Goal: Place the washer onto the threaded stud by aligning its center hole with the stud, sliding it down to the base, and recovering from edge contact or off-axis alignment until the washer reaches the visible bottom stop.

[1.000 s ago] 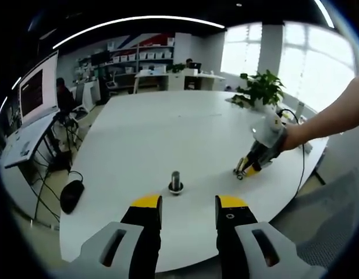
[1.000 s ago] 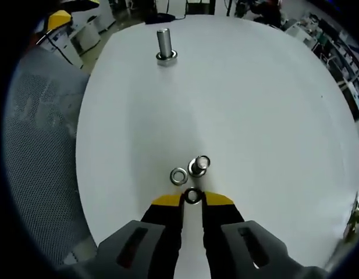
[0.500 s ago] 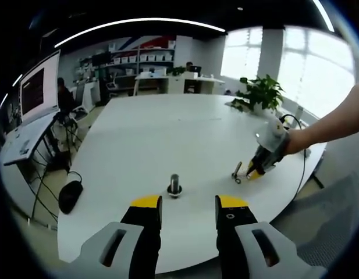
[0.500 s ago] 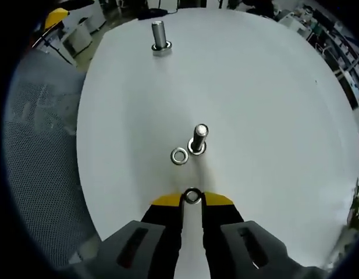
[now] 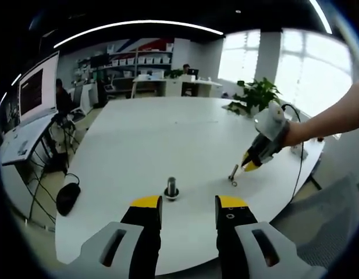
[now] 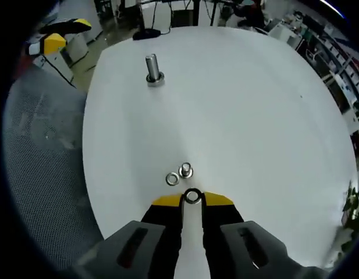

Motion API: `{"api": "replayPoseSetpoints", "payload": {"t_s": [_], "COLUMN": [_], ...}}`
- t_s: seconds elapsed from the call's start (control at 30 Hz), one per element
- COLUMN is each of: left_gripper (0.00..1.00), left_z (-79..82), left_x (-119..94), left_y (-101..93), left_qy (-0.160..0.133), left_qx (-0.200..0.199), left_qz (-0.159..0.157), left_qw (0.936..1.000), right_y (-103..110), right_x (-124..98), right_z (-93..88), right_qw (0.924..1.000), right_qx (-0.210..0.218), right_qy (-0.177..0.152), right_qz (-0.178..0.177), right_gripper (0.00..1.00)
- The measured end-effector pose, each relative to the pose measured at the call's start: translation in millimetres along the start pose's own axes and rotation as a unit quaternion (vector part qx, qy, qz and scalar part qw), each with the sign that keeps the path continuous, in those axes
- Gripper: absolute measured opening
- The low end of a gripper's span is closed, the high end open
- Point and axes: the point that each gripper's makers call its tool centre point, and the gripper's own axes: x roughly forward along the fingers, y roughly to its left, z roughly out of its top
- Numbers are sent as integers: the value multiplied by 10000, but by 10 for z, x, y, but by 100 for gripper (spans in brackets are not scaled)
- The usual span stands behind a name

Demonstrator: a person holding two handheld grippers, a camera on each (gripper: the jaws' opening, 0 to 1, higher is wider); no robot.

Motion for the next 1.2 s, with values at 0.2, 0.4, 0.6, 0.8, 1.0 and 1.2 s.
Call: {"api": "replayPoseSetpoints", "payload": {"t_s": [0.2, 0.4, 0.6, 0.8, 1.0, 1.2], "left_gripper": [34, 34, 34, 34, 34, 34], "left_z": [13, 21, 35, 35, 17, 5], "left_x": [1, 1, 1, -7, -9, -6], "left_y": [-10, 0, 13, 33, 22, 34], "left_qy": [-26, -54, -82, -100, -54, -22], "left_qx": [1, -28, -64, -106, -58, -45], "left_qz": [-25, -31, -25, 11, 24, 56], "left_qw": [10000, 10000, 9999, 9999, 10000, 10000], "right_y": [6, 5, 12, 42, 93, 94], "right_x": [-94, -137, -229, -190, -147, -114], "right_z": [175, 203, 317, 363, 353, 328], "right_qw": [9996, 9986, 9983, 9969, 9962, 9953], "right_qx": [-278, -518, -525, -762, -851, -948], "right_qy": [-83, -37, -259, -182, -82, -17], "right_qz": [-31, -48, 51, 82, 158, 192], "right_gripper": [13, 13, 13, 13, 13, 13]}}
